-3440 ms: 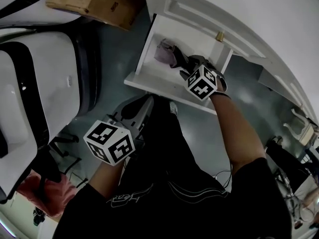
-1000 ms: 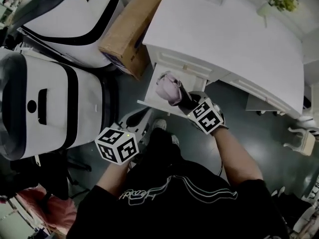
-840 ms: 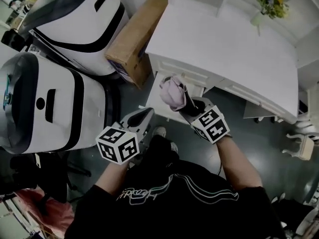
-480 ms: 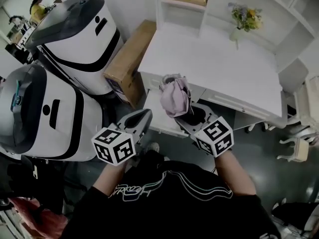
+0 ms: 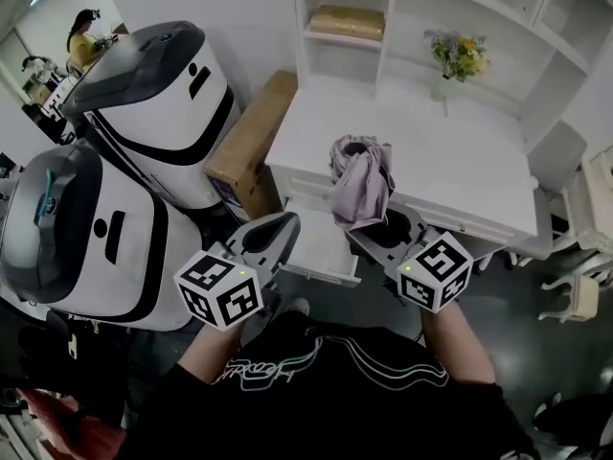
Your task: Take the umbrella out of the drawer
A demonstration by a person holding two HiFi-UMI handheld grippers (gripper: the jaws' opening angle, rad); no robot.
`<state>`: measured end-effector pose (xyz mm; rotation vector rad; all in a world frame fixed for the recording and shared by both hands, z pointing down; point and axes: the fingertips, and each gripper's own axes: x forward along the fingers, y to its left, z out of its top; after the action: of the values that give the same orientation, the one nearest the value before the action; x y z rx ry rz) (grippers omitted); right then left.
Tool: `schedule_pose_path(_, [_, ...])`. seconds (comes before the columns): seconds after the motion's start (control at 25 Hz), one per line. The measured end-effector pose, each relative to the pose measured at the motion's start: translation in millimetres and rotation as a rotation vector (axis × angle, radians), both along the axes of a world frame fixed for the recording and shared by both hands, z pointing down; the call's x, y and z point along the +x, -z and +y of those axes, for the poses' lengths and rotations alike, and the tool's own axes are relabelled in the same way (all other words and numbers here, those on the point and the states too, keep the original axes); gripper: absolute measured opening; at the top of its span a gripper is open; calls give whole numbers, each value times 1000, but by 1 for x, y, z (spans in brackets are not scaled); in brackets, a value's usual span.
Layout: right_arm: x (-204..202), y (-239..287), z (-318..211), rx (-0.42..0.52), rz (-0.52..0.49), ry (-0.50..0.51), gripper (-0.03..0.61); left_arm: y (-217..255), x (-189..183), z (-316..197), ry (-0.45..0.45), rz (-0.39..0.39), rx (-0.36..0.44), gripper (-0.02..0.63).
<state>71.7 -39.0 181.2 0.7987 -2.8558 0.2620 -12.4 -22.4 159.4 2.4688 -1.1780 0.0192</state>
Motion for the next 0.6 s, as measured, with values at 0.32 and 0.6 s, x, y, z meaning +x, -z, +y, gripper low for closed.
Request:
schedule_pose_path(0.32, [13, -17, -12, -56, -47, -24, 215, -17, 18, -15, -39, -25, -27, 21])
schedule_pose_path(0.6, [15, -21, -15, -52, -43, -43, 215, -16, 25, -21, -73, -29, -14, 21])
